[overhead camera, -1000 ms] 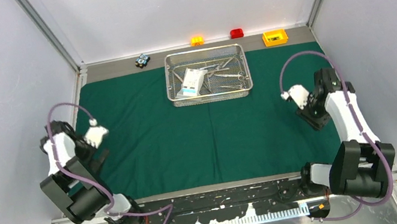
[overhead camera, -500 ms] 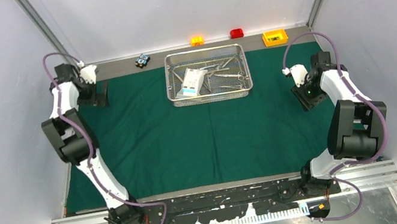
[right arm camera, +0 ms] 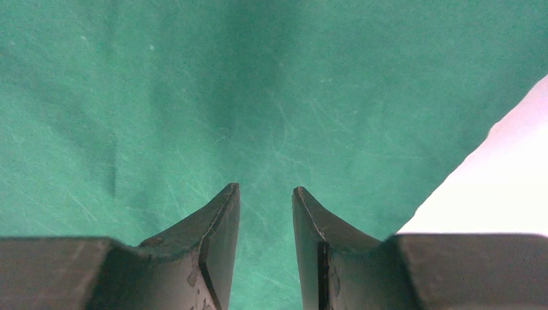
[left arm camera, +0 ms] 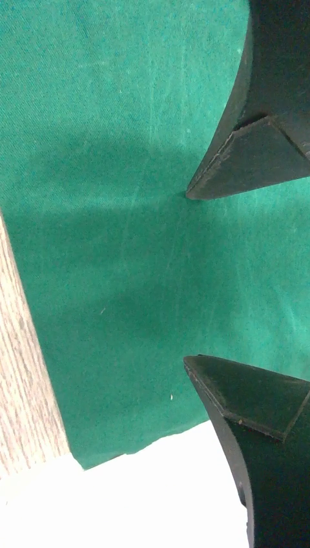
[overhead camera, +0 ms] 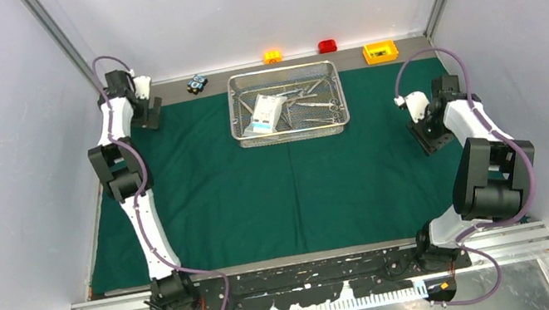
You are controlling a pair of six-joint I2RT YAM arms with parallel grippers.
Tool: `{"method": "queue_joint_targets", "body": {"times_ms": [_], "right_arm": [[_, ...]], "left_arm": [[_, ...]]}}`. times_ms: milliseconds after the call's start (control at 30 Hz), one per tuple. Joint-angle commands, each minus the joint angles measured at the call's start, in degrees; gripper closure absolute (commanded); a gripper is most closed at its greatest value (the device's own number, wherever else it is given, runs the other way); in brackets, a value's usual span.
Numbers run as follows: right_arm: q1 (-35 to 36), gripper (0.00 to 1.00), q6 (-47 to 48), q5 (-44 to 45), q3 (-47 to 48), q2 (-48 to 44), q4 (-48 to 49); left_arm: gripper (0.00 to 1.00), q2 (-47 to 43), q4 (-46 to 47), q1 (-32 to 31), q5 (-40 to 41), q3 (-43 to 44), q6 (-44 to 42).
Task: Open and lay out the surgical kit
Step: Smooth out the surgical kit at the center of the board.
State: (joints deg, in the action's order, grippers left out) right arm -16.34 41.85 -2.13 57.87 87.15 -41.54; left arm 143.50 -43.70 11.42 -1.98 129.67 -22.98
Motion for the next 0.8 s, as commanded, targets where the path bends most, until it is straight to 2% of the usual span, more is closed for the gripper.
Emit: {"method": "queue_joint_targets", "body": {"times_ms": [0,333,767], "right_arm": [[-0.5,0.59,-0.6,0.9,-1.4,-0.6,2.3],[-0.7,0.59,-0.9,2.0,-2.7,-1.7,2.3],[-1.2,0.59,-2.2,4.4,-3.8,-4.1,1.8]], "left_arm": [[0.09,3.6,-1.1,0.8,9.5,0.4,-3.9],[0.12,8.3,1.6,3.1,15.7,0.1,-10.3],[0.13,13.4,5.7,4.3,20.2,6.0,-14.6]]}}
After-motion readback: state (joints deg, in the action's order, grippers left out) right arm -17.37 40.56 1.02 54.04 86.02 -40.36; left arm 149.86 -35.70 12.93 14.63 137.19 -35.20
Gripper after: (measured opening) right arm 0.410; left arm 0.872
